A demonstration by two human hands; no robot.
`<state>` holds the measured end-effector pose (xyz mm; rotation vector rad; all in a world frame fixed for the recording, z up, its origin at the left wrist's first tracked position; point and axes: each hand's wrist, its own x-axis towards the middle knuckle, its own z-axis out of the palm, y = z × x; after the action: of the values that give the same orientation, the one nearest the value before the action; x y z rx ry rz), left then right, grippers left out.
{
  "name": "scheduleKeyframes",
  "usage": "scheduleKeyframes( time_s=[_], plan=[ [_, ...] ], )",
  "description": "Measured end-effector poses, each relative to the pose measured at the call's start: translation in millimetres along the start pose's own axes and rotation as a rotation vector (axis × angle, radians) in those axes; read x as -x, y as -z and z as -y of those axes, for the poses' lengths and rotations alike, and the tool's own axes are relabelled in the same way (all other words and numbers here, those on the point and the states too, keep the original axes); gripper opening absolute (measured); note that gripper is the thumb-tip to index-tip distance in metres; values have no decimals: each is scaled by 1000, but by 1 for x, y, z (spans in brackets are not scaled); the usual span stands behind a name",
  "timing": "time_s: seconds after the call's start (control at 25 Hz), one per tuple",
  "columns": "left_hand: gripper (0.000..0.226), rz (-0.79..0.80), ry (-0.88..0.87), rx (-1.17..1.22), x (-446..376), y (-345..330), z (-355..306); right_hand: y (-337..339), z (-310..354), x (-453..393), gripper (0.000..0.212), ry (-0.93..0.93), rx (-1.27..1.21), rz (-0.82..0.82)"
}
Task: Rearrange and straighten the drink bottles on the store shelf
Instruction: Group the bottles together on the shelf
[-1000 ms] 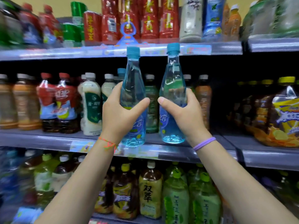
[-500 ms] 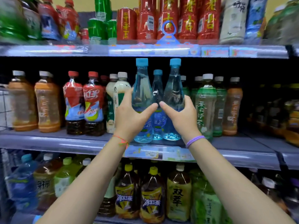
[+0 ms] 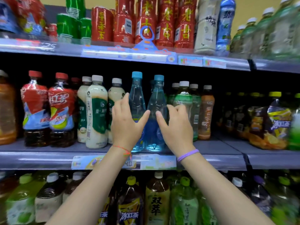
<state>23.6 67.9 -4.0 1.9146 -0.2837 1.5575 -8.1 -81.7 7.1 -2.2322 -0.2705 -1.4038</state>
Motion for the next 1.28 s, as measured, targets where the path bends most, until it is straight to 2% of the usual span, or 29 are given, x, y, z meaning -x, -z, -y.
scheduleKeyframes(
  time_s=[0.08, 0.12, 0.2, 0.28, 0.36, 0.4, 0.48, 0.56, 0.64, 0.72, 0.84, 0.92, 1.04, 1.16, 1.28],
  plan=[
    [80, -3, 18, -45, 5, -4, -1, 5, -19, -4, 49, 12, 145, -208],
    [79, -15, 42, -80, 7, -5, -3, 8, -27, -6, 57, -51, 159, -215],
    [72, -94, 67, -154, 12, -2, -16, 12, -39, -12, 70, -262, 23, 1],
    [54, -160, -92, -92, 18, -1, -40, 12, -50, -15, 64, -407, -110, 284],
    [35, -61, -285, 92, 28, -3, -64, 15, -54, -13, 63, -391, -158, 369],
    [31, 44, -279, 188, 33, -8, -76, 19, -56, -12, 62, -361, -174, 367],
    [36, 231, -93, 319, 38, -27, -97, 32, -66, -10, 57, -318, -203, 395],
    [56, 349, 105, 364, 42, -50, -112, 51, -84, -11, 52, -343, -349, 381],
    [75, 411, 216, 351, 46, -71, -118, 66, -110, -19, 51, -403, -408, 186],
    [83, 433, 266, 241, 49, -85, -122, 71, -146, -36, 35, -468, -353, 66],
    [82, 400, 275, 155, 54, -99, -123, 56, -188, -63, 61, -665, -387, 268],
    [80, 385, 284, 140, 54, -102, -122, 39, -199, -73, 57, -728, -571, 365],
    [78, 376, 304, 109, 52, -102, -122, 26, -206, -78, 54, -706, -698, 424],
    [79, 380, 320, 88, 53, -101, -124, 35, -211, -73, 57, -652, -726, 388],
    [67, 418, 337, 67, 58, -109, -133, 64, -209, -48, 57, -440, -779, 304]
  ],
)
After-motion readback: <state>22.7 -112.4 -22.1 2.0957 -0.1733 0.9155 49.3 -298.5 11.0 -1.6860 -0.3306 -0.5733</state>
